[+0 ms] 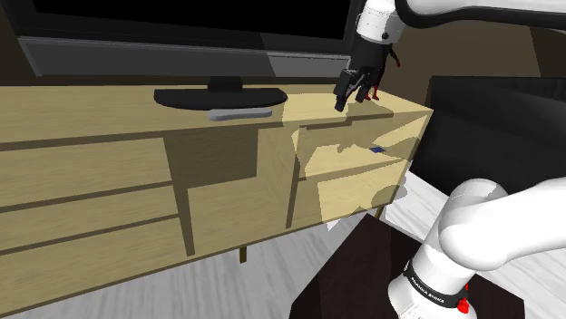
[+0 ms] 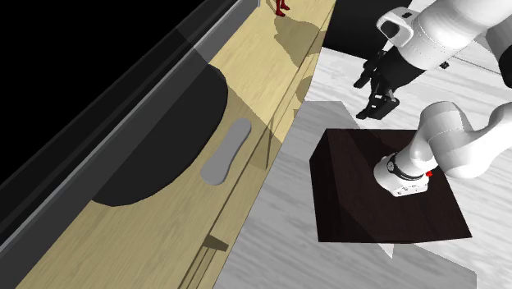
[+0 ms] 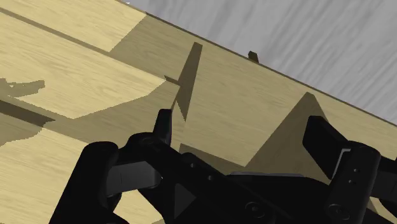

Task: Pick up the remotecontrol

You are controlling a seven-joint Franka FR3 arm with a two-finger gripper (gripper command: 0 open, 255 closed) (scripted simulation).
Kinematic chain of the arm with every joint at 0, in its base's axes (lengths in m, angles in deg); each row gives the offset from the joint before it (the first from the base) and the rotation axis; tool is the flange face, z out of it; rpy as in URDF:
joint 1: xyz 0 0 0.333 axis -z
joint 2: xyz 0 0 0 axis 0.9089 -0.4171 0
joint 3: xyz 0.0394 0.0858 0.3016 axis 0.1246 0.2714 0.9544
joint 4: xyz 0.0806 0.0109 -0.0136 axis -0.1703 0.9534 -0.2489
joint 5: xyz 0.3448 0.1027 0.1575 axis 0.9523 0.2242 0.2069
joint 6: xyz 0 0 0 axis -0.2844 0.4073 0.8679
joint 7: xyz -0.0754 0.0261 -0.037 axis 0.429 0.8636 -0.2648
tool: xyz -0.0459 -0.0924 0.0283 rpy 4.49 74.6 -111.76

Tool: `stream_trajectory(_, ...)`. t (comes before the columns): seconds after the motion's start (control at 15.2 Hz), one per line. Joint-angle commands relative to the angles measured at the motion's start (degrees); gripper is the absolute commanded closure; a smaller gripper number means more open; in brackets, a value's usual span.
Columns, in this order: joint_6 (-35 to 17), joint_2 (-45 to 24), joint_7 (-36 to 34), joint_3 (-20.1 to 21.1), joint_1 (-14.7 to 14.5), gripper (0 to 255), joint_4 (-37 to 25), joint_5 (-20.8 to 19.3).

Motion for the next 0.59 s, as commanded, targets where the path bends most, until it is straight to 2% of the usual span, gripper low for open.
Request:
stream_trajectory(0.0,0.0,0.0,0.0,0.0,0.0,0,0.0,0.0)
stream_trajectory(0.53,-4.5,-19.4,20.2,-7.3,-4.9,0,-12.9,-0.2)
